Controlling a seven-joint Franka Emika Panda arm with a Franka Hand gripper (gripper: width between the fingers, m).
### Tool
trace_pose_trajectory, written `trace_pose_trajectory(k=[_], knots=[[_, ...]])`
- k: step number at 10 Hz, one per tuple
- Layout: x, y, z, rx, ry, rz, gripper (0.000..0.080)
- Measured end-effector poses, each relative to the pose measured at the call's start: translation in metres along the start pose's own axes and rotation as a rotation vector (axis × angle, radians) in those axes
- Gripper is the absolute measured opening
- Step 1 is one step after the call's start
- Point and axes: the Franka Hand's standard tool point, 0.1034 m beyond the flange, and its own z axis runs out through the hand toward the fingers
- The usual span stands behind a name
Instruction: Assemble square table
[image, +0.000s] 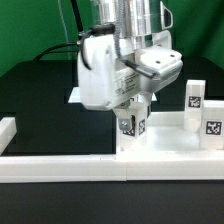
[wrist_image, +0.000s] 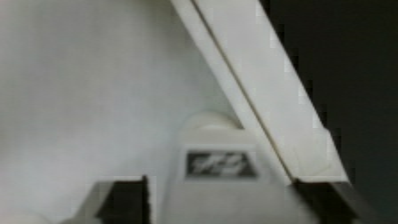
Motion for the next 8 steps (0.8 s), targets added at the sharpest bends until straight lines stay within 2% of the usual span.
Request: trace_pose_trajectory(k=[1,2,3,6,7,8], knots=[[-0.003,0.0,-0.002,0.006,-0.001,-0.102,0.0572],[-0.008,0.0,-0.004,0.013,0.006,-0.254,0.0572],[-0.012,-0.001,-0.004,0.031,0.014,-0.412,0.0636],[-0.008,-0.002,-0.004,0.028,0.022,-0.595,0.0649],[-0.006,-0.003,-0.004,0.026,0.029,-0.705,0.0649],[-0.001,-0.006,-0.006,0.013,0.05,-0.927,0.0649]])
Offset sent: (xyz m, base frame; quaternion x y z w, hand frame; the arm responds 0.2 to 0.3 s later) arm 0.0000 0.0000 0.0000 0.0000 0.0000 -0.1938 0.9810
